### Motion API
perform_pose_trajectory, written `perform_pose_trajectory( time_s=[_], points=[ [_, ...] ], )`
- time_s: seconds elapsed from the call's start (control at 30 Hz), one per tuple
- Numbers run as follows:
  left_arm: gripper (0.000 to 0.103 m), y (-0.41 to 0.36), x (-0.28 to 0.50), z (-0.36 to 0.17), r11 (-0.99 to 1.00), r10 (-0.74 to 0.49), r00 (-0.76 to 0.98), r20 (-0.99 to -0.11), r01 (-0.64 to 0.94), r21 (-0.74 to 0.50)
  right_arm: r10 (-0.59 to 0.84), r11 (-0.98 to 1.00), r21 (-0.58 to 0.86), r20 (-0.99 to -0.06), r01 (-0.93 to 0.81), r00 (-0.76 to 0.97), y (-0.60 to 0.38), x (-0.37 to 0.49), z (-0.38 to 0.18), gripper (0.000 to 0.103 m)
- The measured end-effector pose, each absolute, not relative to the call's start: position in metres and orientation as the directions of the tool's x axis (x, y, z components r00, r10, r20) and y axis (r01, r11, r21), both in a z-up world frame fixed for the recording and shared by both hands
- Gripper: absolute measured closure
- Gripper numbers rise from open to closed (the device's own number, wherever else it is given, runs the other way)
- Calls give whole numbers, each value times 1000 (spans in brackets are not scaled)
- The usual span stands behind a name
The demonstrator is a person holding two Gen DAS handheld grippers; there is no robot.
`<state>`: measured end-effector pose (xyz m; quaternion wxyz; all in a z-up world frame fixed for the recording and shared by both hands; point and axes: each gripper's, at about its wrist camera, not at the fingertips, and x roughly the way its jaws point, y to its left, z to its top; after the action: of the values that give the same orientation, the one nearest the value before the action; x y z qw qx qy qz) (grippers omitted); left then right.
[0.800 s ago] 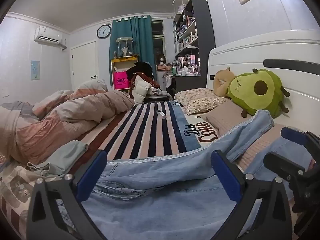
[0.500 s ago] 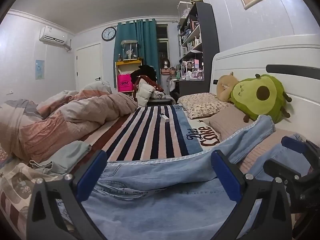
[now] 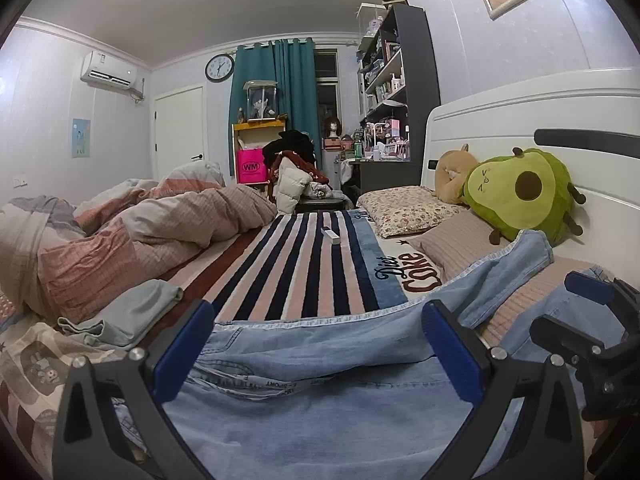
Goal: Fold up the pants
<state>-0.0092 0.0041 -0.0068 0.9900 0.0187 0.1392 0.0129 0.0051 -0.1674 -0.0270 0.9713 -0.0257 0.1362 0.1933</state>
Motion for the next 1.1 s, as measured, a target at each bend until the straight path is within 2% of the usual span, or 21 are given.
perform_pose_trajectory(
  time_s=[1.1],
  points=[
    [1, 1, -3, -12, 1000, 11, 958, -285, -4, 26, 362, 927, 12, -281, -374, 889, -167, 8, -36, 0]
  ],
)
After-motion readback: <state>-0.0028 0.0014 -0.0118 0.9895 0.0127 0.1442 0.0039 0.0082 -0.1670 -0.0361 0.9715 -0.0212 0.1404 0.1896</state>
